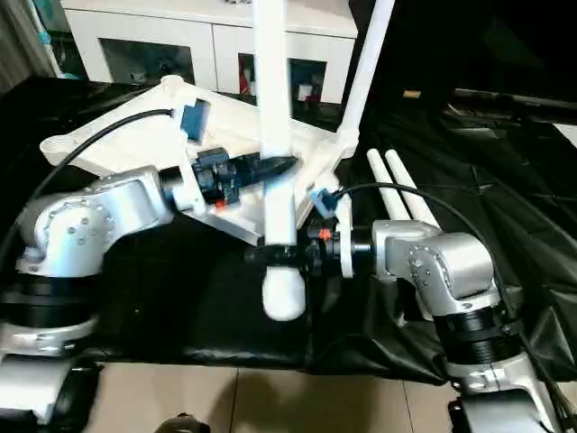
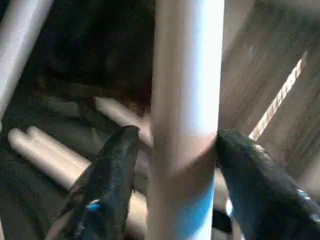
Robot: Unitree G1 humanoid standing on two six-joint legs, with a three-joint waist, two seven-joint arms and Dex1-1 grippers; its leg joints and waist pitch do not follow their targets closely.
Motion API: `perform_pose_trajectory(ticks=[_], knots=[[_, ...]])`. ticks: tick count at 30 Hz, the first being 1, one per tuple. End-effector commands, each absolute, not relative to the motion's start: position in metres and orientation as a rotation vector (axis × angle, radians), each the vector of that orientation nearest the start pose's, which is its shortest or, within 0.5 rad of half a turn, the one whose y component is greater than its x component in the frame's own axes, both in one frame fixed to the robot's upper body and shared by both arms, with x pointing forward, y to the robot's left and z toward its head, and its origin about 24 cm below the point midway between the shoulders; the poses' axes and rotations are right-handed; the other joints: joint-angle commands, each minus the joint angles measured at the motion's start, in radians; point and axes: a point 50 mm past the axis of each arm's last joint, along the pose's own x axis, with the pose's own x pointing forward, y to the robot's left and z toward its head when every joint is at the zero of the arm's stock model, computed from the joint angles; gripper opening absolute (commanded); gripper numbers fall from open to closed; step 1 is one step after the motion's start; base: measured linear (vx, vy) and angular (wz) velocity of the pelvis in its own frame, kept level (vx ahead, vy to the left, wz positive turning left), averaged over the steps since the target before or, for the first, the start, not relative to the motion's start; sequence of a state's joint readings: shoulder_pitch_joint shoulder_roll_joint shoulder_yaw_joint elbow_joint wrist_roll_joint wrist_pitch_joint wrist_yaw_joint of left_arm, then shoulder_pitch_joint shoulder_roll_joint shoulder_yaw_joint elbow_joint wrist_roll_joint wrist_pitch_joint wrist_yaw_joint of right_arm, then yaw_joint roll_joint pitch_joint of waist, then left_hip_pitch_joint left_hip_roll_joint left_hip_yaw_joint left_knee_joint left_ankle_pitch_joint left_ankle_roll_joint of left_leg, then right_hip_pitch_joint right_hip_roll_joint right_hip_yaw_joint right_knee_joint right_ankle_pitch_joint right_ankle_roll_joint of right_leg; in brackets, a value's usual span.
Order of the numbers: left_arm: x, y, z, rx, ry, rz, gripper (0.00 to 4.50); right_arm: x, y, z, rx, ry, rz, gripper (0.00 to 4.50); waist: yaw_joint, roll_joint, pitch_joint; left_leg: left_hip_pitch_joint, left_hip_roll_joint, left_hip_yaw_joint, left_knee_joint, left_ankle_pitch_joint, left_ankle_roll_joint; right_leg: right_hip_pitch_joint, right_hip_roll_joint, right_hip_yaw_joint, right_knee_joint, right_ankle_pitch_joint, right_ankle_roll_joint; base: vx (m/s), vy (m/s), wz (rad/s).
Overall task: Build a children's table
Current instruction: Pick table leg, then insert table leg to table base
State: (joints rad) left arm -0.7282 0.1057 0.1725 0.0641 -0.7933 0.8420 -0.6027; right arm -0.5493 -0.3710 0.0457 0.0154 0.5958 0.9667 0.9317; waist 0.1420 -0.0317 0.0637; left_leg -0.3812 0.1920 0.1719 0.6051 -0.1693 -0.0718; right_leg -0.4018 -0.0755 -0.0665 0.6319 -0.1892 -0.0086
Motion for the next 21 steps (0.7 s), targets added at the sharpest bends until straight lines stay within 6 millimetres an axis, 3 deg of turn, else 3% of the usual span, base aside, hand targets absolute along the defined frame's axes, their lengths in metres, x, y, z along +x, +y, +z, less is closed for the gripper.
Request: perform_pose_trajectory(ticks=[1, 4, 6, 8, 9, 10, 11, 13, 14, 15, 16, 17, 21], knots=[[0.333, 0.097, 0.213, -0.684, -0.114, -1.043, 3.02, 0.303, -0.127, 0.138, 0.327, 0.345, 1.152, 1.86, 0.000, 0.003, -0.085, 0.012, 0.029, -0.007, -0.060, -0.096, -0.007, 0.063, -0.064, 0.044, -0.063, -0.054, -0.208, 0.000, 0.000, 0.00], [0.340, 0.108, 0.215, -0.836, -0.183, -0.990, 3.03, 0.309, -0.130, 0.142, 0.359, 0.284, 1.084, 1.86, 0.000, 0.005, -0.087, 0.014, 0.028, -0.008, -0.061, -0.109, -0.013, 0.063, -0.063, 0.043, -0.062, -0.041, -0.212, 0.000, 0.000, 0.00], [0.342, 0.115, 0.215, -0.897, -0.216, -0.976, 3.03, 0.314, -0.134, 0.143, 0.363, 0.246, 1.016, 1.86, 0.000, 0.015, -0.086, 0.014, 0.026, -0.008, -0.060, -0.111, -0.015, 0.060, -0.063, 0.043, -0.063, -0.041, -0.212, 0.000, 0.000, 0.00], [0.344, 0.118, 0.212, -0.875, -0.216, -0.972, 3.03, 0.317, -0.137, 0.142, 0.346, 0.225, 0.963, 1.86, -0.002, 0.010, -0.087, 0.017, 0.026, -0.007, -0.062, -0.121, -0.019, 0.061, -0.060, 0.042, -0.064, -0.047, -0.207, 0.000, 0.000, 0.00], [0.348, 0.122, 0.198, -0.696, -0.157, -0.949, 3.03, 0.323, -0.142, 0.138, 0.268, 0.196, 0.869, 1.86, -0.006, 0.024, -0.085, 0.019, 0.026, -0.009, -0.062, -0.133, -0.022, 0.057, -0.058, 0.042, -0.072, -0.048, -0.194, 0.000, 0.000, 0.00], [0.353, 0.122, 0.183, -0.473, -0.081, -0.918, 3.03, 0.325, -0.145, 0.136, 0.219, 0.180, 0.812, 1.86, -0.006, 0.027, -0.088, 0.021, 0.025, -0.011, -0.065, -0.127, -0.026, 0.057, -0.054, 0.041, -0.069, -0.052, -0.166, 0.000, 0.000, 0.00], [0.358, 0.124, 0.154, -0.097, 0.070, -0.896, 3.03, 0.325, -0.149, 0.131, 0.135, 0.164, 0.756, 1.86, -0.003, 0.031, -0.085, 0.022, 0.027, -0.018, -0.071, -0.132, -0.019, 0.053, -0.054, 0.041, -0.081, -0.108, -0.106, 0.000, 0.000, 0.00], [0.361, 0.129, 0.134, 0.140, 0.165, -0.893, 3.03, 0.323, -0.152, 0.129, 0.122, 0.151, 0.713, 1.86, -0.006, 0.031, -0.083, 0.028, 0.026, -0.016, -0.074, -0.156, -0.035, 0.049, -0.054, 0.047, -0.084, -0.155, -0.046, 0.000, 0.000, 0.00], [0.362, 0.130, 0.130, 0.181, 0.182, -0.893, 3.03, 0.323, -0.153, 0.128, 0.125, 0.147, 0.702, 1.86, -0.009, 0.030, -0.084, 0.026, 0.025, -0.015, -0.075, -0.158, -0.040, 0.052, -0.055, 0.048, -0.083, -0.159, -0.042, 0.000, 0.000, 0.00], [0.365, 0.128, 0.121, 0.255, 0.217, -0.922, 3.03, 0.323, -0.160, 0.124, 0.122, 0.145, 0.631, 1.86, -0.011, 0.030, -0.095, 0.022, 0.027, -0.014, -0.071, -0.110, -0.052, 0.058, -0.058, 0.047, -0.070, -0.064, -0.086, 0.000, 0.000, 0.00], [0.365, 0.128, 0.121, 0.255, 0.217, -0.922, 3.03, 0.323, -0.160, 0.124, 0.122, 0.145, 0.631, 1.86, -0.009, 0.035, -0.095, 0.024, 0.028, -0.014, -0.070, -0.100, -0.053, 0.054, -0.058, 0.047, -0.065, -0.038, -0.105, 0.000, 0.000, 0.00], [0.366, 0.125, 0.114, 0.306, 0.244, -0.964, 3.03, 0.323, -0.164, 0.122, 0.115, 0.148, 0.592, 1.86, -0.010, 0.034, -0.095, 0.021, 0.027, -0.012, -0.068, -0.091, -0.049, 0.056, -0.059, 0.046, -0.060, 0.001, -0.143, 0.000, 0.000, 0.00], [0.367, 0.123, 0.104, 0.471, 0.294, -1.045, 3.03, 0.321, -0.169, 0.121, 0.119, 0.151, 0.559, 1.86, -0.016, 0.033, -0.092, 0.018, 0.027, -0.009, -0.068, -0.131, -0.033, 0.062, -0.066, 0.049, -0.062, -0.006, -0.183, 0.000, 0.000, 0.00]])
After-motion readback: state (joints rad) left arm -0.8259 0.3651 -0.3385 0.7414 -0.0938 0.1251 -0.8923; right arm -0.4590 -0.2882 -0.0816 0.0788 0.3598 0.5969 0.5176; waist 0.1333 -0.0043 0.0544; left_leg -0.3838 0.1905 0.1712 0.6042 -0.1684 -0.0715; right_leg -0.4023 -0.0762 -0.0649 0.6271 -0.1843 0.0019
